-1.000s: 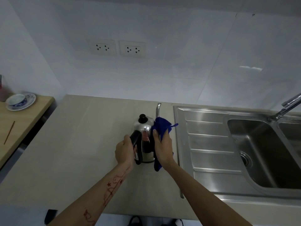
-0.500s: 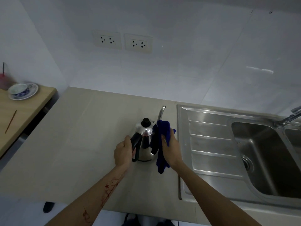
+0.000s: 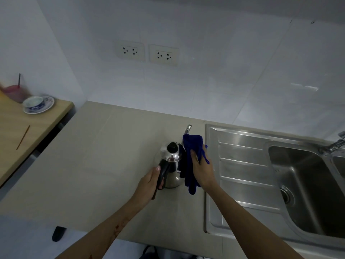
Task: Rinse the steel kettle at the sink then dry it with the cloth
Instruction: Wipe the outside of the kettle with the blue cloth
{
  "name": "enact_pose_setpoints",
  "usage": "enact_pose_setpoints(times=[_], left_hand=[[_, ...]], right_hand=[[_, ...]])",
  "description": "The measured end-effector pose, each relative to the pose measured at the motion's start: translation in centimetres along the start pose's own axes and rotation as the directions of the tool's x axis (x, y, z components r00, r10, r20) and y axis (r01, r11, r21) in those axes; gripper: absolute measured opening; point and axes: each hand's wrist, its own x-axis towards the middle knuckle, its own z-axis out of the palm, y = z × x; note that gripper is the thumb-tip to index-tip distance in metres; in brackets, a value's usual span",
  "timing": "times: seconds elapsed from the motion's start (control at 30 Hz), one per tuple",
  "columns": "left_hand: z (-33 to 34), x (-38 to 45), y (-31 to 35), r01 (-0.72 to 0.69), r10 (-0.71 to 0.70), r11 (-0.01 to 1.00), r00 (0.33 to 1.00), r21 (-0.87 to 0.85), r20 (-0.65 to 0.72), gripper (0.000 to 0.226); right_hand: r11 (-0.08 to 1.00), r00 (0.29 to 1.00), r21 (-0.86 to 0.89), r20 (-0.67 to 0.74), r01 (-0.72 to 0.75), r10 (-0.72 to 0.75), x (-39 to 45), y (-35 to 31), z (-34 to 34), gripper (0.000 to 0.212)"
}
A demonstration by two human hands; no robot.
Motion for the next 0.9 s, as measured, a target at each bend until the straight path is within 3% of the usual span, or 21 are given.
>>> enact_pose_setpoints(times=[0.17, 0.37, 0.5, 0.6, 0.73, 0.9], left_hand=[[-0.4, 0.2, -0.2, 0.007, -0.009, 0.999, 0.998, 0.039, 0.059, 0.061], [-0.6, 0.6, -0.4, 0.036, -0.037, 0.999, 0.993, 0.008, 0.11, 0.06], [-0.7, 0.8, -0.6, 0.043, -0.044, 0.999, 0.991, 0.006, 0.128, 0.061], [-0.9, 0.9, -0.5, 0.022, -0.024, 1.0, 0.987, 0.012, 0.159, 0.06], [-0.9, 0.9, -0.4, 0.016, -0.015, 1.0, 0.984, -0.004, 0.177, 0.058], [-1.5, 1.1, 0.1, -0.001, -0.007, 0.999, 0.98, 0.04, 0.199, 0.051]], right_hand=[[0.996, 0.995, -0.083, 0.098, 0.017, -0.008, 0.3, -0.5, 0.0, 0.007], [0.989, 0.987, -0.081, 0.114, 0.123, -0.113, -0.1, -1.0, 1.7, 0.027], [0.995, 0.993, -0.102, 0.116, -0.012, 0.024, -0.3, 0.1, -0.1, 0.015], [0.988, 0.995, -0.155, 0.092, -0.01, 0.024, 1.6, -1.3, 1.3, 0.017], [0.995, 0.997, -0.097, 0.077, 0.036, -0.029, 1.4, -2.4, 3.0, 0.021], [0.996, 0.997, 0.065, 0.041, -0.066, 0.064, 0.2, -2.3, 0.8, 0.018]])
